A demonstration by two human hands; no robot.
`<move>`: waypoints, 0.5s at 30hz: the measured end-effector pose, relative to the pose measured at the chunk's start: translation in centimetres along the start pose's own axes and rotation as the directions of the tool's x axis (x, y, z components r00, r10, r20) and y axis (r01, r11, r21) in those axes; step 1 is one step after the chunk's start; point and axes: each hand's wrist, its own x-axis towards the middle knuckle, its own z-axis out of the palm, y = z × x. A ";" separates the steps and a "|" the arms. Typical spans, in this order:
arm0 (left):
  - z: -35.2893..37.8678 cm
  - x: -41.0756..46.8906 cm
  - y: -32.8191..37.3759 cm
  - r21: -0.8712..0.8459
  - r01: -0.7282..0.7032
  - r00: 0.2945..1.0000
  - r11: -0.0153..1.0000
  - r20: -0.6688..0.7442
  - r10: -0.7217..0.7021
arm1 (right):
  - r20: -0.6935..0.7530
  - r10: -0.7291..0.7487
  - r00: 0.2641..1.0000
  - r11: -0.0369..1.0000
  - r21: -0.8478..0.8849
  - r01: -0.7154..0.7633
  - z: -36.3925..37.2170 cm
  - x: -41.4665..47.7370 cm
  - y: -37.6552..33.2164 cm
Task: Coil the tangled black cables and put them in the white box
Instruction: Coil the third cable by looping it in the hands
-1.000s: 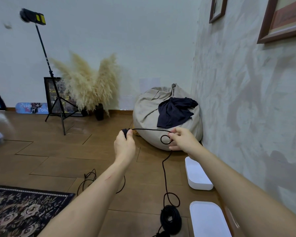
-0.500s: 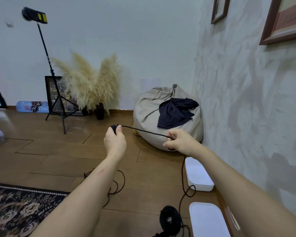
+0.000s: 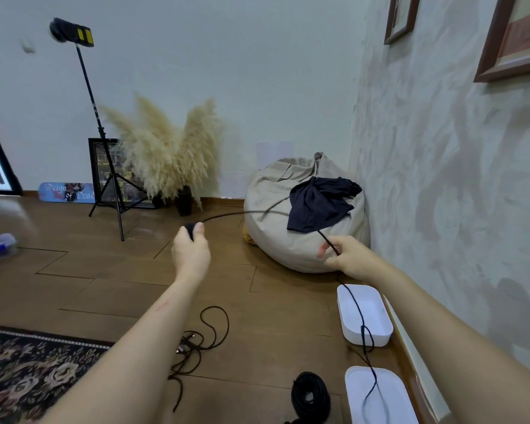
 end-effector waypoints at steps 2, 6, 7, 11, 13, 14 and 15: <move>1.2 -1.6 0.7 0.005 -0.073 0.988 0.997 0.135 0.072 | 0.090 0.006 0.996 0.944 0.328 -0.036 0.6 0.0 -1.0; 3.6 -4.7 1.1 -0.019 -0.164 0.926 0.986 0.341 0.160 | 0.074 0.041 0.996 0.727 0.682 -0.080 0.6 -0.6 -3.4; 4.0 -5.3 1.1 -0.038 -0.171 0.913 0.984 0.369 0.173 | 0.057 0.031 0.998 0.756 0.652 -0.061 0.6 -0.7 -3.9; 5.0 -7.3 1.6 -0.108 -0.187 0.864 0.977 0.456 0.215 | -0.073 -0.228 0.971 0.947 0.214 0.238 1.4 -0.5 -5.0; 5.3 -7.8 1.7 -0.140 -0.189 0.831 0.972 0.504 0.235 | -0.156 -0.307 0.939 0.938 0.116 0.326 1.3 -0.1 -5.1; 5.3 -8.2 1.9 -0.152 -0.200 0.808 0.968 0.533 0.251 | -0.195 -0.322 0.927 0.930 0.116 0.348 1.0 -0.1 -5.1; 5.3 -8.6 2.1 -0.166 -0.215 0.778 0.962 0.566 0.272 | -0.227 -0.341 0.912 0.921 0.113 0.373 0.8 -0.2 -5.1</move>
